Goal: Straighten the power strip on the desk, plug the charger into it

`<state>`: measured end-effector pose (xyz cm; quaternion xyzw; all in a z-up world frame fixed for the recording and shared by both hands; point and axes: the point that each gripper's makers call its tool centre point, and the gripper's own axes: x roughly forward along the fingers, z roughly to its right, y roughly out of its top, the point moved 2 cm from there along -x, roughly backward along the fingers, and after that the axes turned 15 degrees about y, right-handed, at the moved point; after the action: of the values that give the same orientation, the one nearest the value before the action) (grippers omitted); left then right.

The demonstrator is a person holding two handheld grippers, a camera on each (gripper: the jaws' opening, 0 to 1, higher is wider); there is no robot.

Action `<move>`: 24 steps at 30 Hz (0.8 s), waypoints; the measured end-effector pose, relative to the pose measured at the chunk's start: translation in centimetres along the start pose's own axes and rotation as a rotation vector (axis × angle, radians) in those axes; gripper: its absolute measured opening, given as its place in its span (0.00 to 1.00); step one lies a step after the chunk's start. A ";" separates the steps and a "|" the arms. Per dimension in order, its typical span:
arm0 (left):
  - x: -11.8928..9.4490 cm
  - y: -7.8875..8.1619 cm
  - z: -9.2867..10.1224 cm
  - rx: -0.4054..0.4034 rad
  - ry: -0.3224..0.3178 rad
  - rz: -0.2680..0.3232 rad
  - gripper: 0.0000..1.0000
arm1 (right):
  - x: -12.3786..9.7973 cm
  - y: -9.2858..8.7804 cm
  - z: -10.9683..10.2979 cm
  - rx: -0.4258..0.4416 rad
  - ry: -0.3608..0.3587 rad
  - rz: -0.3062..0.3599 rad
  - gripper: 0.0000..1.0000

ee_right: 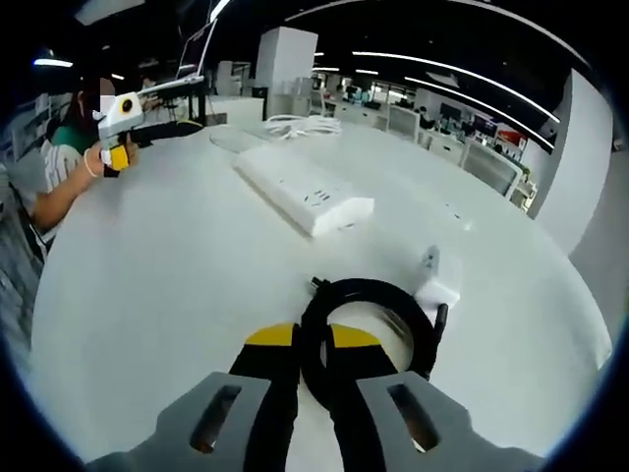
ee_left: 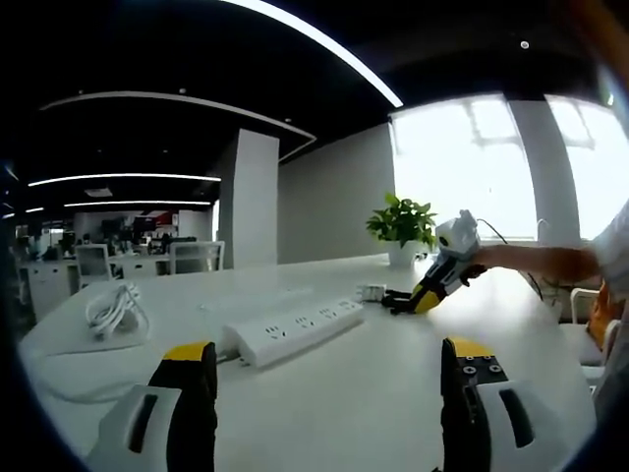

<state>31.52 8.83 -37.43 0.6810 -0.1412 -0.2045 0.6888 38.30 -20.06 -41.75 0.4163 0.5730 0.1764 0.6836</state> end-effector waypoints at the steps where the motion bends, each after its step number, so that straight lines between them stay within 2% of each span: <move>1: 0.0 0.0 0.0 0.000 0.000 -0.001 0.97 | 0.0 0.0 0.0 0.007 0.001 0.002 0.09; 5: 0.0 -0.1 0.0 0.000 0.001 -0.001 0.97 | 0.0 0.0 -0.1 0.019 0.006 0.000 0.08; 7: -0.1 -0.1 0.0 0.001 0.001 -0.003 0.97 | 0.1 0.1 -0.1 0.087 -0.003 0.018 0.08; 12: -0.1 -0.2 0.1 0.005 0.000 -0.005 0.97 | 0.0 0.3 0.1 0.149 -0.003 0.045 0.07; 22: -0.2 -0.3 0.2 0.004 0.000 -0.007 0.97 | -1.5 3.1 0.4 0.425 0.086 0.337 0.06; 24: -0.2 -0.3 0.3 0.005 0.000 -0.008 0.97 | -1.8 3.8 0.4 0.516 0.134 0.427 0.06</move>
<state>31.20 8.65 -37.72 0.6832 -0.1389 -0.2071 0.6864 39.02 -19.26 -37.67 0.6735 0.5423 0.1916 0.4642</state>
